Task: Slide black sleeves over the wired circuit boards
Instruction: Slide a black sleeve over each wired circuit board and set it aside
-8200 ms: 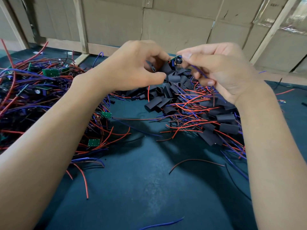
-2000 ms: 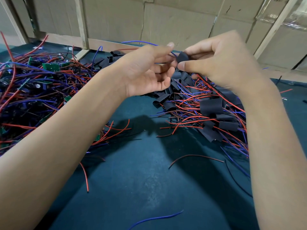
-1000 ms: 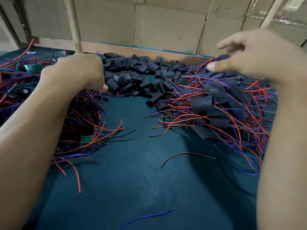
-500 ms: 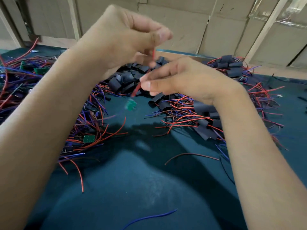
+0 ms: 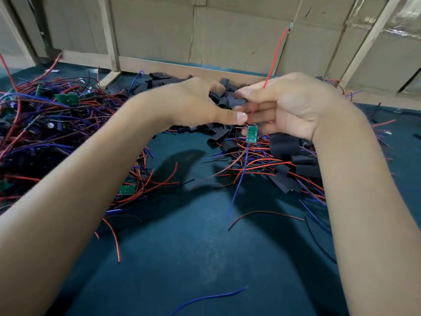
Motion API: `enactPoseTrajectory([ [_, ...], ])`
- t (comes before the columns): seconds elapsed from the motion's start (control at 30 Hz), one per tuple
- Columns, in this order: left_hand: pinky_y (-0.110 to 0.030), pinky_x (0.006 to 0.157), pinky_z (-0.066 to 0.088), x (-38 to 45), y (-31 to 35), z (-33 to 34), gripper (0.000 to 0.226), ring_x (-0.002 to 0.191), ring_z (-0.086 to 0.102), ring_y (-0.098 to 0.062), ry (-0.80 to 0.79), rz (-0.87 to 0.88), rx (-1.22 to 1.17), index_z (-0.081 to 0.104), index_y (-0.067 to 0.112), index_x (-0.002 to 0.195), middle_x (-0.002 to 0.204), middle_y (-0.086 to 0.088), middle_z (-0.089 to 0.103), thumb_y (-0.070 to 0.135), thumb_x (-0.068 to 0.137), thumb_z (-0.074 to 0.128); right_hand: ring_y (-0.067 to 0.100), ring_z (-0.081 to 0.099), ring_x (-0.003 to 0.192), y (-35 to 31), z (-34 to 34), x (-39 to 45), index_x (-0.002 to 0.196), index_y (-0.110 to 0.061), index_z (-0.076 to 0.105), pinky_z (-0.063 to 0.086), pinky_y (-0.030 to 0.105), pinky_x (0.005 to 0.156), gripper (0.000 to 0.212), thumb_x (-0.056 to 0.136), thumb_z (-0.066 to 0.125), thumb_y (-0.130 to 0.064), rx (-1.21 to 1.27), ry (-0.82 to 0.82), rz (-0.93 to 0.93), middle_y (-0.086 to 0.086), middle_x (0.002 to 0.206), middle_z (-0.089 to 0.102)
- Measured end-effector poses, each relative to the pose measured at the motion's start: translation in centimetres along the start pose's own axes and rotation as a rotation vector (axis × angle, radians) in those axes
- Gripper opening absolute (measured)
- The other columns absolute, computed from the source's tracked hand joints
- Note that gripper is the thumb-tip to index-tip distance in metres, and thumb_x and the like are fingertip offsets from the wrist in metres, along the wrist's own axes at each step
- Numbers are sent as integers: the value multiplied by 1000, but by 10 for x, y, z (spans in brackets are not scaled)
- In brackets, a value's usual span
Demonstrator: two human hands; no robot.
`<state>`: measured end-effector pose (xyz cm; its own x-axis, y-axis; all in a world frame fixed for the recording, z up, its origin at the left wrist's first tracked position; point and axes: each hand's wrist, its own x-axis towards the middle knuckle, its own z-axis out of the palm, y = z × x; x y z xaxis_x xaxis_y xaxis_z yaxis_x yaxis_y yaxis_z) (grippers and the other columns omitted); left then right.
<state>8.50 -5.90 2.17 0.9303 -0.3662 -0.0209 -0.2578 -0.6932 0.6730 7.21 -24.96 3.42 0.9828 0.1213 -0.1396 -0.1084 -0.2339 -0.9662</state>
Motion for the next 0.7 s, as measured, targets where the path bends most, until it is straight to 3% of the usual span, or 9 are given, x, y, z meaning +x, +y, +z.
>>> enactPoseTrajectory([
  [0.1,-25,88,40,8,-5,4,73,112,61,-17,146,-41,119,55,26,139,126,2,62,59,77,76,29,76,78,5,-7,-3,129,-16,63,56,51,87,32,100,58,-31,-116,-136,141,16,91,78],
  [0.17,-25,79,46,11,-9,5,46,94,67,-19,242,-22,25,69,25,118,108,1,71,53,82,75,26,73,67,7,-6,-5,126,-22,63,59,42,73,31,103,52,-39,-171,-221,203,22,94,77],
  [0.27,-38,81,60,11,-7,8,21,78,73,-21,366,31,-175,68,23,90,90,-9,75,43,89,69,12,47,40,8,-5,-1,125,-22,64,50,26,46,31,105,50,-42,-216,-178,181,12,72,73],
  [0.33,-44,80,61,9,1,13,20,73,73,-25,406,47,-248,62,23,85,86,-13,74,43,92,64,7,30,35,6,-7,3,124,-21,67,35,18,38,35,104,50,-45,-185,-110,109,-1,54,57],
  [0.4,-38,74,59,6,9,15,26,74,71,-24,486,57,-202,55,26,87,84,-5,71,51,94,57,5,20,35,1,-10,6,113,-21,74,25,15,37,37,103,49,-47,-48,-45,40,-10,47,35],
  [0.5,-29,66,56,-1,15,10,40,69,71,-13,577,76,-192,51,25,100,82,10,63,64,92,51,5,18,34,-5,-13,5,87,-18,72,25,16,39,38,102,52,-46,220,50,-38,-13,45,24],
  [0.53,-30,66,59,-3,18,8,46,67,71,-14,529,72,-248,53,21,103,82,9,62,66,91,52,5,20,34,-6,-12,4,83,-17,68,27,16,40,34,101,55,-43,300,85,-66,-12,44,24],
  [0.6,-38,73,63,-6,24,9,54,70,72,-18,255,44,-400,60,15,106,89,-1,64,66,87,59,7,23,35,-8,-6,4,72,-16,59,30,17,43,31,99,60,-32,504,174,-125,-10,46,25],
  [0.7,-40,75,61,-8,24,24,36,65,66,-20,-147,0,-361,66,12,103,85,-7,68,47,96,63,12,28,39,-10,4,8,63,-16,48,36,19,48,37,98,60,-20,863,264,-145,-5,51,26],
])
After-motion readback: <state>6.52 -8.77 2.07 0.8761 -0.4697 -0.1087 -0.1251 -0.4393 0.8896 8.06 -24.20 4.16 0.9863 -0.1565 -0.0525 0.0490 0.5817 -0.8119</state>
